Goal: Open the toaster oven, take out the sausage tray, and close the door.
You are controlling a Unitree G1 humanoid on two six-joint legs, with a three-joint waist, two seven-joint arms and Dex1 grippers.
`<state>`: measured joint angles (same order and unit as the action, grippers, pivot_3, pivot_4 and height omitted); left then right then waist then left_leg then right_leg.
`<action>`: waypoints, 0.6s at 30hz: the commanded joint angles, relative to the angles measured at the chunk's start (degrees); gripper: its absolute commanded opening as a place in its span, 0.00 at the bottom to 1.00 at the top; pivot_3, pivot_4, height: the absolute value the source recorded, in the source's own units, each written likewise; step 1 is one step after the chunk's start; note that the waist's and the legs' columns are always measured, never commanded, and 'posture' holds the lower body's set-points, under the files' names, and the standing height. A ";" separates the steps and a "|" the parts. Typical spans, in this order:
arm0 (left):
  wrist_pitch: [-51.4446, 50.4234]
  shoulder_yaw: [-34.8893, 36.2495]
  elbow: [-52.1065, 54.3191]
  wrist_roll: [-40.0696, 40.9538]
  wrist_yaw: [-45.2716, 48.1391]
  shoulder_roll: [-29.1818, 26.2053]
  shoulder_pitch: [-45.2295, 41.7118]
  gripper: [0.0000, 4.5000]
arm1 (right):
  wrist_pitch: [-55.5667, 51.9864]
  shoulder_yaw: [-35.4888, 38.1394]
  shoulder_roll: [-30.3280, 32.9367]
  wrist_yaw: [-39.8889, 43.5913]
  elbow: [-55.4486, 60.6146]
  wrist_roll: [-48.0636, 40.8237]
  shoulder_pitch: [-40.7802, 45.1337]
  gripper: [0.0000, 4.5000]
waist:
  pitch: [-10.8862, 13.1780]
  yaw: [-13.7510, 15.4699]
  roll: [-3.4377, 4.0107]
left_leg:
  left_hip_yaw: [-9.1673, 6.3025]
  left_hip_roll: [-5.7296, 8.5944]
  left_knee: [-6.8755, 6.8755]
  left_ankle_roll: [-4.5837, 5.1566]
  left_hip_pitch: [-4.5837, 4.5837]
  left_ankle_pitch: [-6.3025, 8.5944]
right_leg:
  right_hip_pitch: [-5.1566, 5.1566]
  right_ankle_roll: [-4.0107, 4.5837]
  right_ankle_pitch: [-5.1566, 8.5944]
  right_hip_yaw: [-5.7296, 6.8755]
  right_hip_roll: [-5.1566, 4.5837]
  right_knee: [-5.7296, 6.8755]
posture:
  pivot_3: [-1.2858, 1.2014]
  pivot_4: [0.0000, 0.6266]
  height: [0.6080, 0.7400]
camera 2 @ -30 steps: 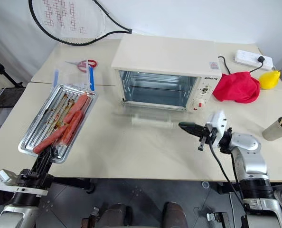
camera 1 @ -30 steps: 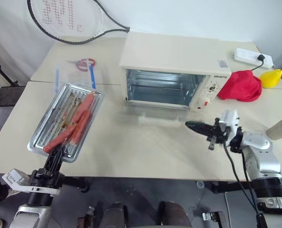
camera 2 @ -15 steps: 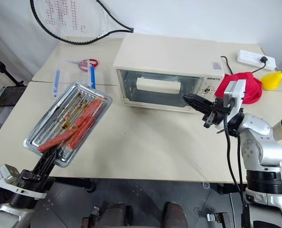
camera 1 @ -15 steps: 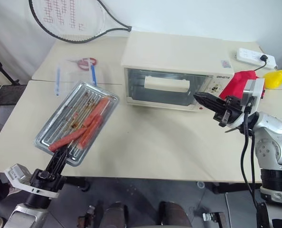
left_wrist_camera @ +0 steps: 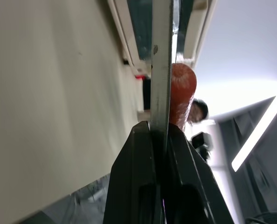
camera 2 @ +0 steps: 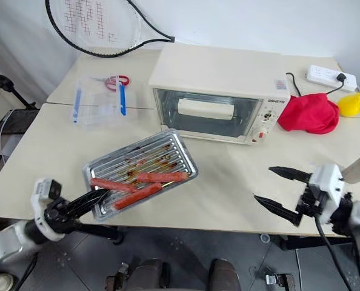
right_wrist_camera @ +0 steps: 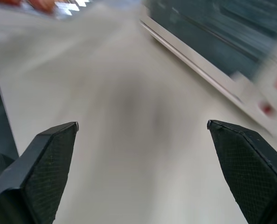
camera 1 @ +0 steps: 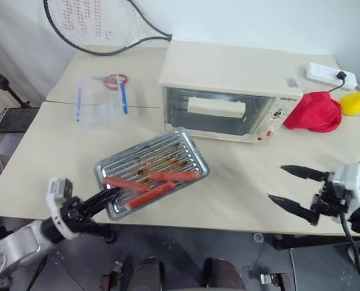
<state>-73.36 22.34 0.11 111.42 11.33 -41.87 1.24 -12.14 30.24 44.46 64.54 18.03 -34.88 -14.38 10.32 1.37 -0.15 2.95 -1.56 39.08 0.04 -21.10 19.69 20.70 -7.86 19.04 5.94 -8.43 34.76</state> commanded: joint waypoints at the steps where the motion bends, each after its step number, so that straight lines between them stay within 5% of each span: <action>1: -4.27 -5.45 -5.11 1.58 -0.29 -1.39 -7.17 0.00 | 1.02 4.71 -1.78 -1.76 5.79 -0.96 -4.76 0.99 | 0.00 -0.25 0.00 | 0.03 -0.02 -0.03 -0.02 0.03 0.01 | 0.01 -0.01 0.00 -0.01 0.02 0.01 | 0.52 0.24 1.00; 9: -7.20 -21.46 -24.19 -0.24 -12.83 4.16 -33.51 0.00 | 0.26 12.32 -8.22 -6.96 17.32 -2.91 -18.97 0.99 | 0.01 0.58 -0.02 | -0.03 0.04 -0.03 -0.22 0.01 -0.11 | 0.04 -0.09 -0.05 -0.01 0.04 0.11 | 0.52 0.24 1.00; 18: -11.36 -23.04 -35.23 -15.99 -13.72 14.38 -45.27 0.00 | -0.37 16.08 -11.75 -10.82 24.71 -5.21 -26.67 0.99 | 0.04 0.13 -0.09 | 0.29 0.09 -0.12 -0.24 -0.06 -0.12 | 0.19 -0.15 -0.07 -0.05 0.07 0.08 | 0.52 0.24 1.00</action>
<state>-83.47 -1.53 -34.70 97.06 -4.04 -28.05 -43.57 -12.66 44.35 33.05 54.34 40.80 -38.66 -40.24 10.36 1.50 -0.23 3.35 -1.48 38.96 -0.20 -21.13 19.56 20.89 -8.01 18.97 5.86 -8.37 34.86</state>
